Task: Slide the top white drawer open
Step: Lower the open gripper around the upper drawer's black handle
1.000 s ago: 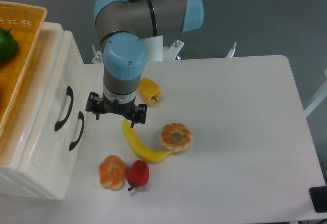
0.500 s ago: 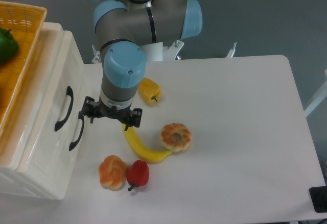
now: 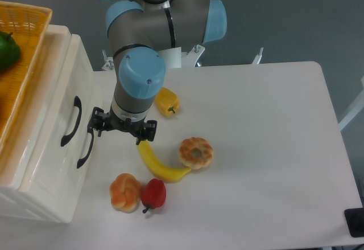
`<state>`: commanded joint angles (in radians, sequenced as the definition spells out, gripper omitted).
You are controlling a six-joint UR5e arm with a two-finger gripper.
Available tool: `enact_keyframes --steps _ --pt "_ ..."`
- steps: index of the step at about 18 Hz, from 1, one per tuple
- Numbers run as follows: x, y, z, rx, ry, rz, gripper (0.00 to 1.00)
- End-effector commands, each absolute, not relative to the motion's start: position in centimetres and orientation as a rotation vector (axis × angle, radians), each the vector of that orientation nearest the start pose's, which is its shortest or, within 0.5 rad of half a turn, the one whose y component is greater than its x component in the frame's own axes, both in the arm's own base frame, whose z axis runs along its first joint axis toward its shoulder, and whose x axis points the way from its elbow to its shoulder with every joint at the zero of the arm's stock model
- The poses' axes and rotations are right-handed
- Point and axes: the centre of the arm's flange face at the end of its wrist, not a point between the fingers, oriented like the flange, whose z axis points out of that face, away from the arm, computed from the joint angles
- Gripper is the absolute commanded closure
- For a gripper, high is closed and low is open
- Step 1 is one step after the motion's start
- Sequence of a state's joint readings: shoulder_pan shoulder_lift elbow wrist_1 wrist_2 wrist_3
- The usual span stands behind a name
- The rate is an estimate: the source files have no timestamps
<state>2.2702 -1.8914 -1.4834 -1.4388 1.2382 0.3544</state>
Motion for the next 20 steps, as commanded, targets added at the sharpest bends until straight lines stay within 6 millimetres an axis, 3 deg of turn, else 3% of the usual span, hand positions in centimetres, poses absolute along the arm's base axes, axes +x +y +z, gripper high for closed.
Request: enact_keyframes --steps 4,20 --pt "-26.2 56.9 37.6 -2.916 -0.629 -0.597 0.00" --pt "-22.8 57.9 38.8 -2.937 -0.484 -0.598 0.00"
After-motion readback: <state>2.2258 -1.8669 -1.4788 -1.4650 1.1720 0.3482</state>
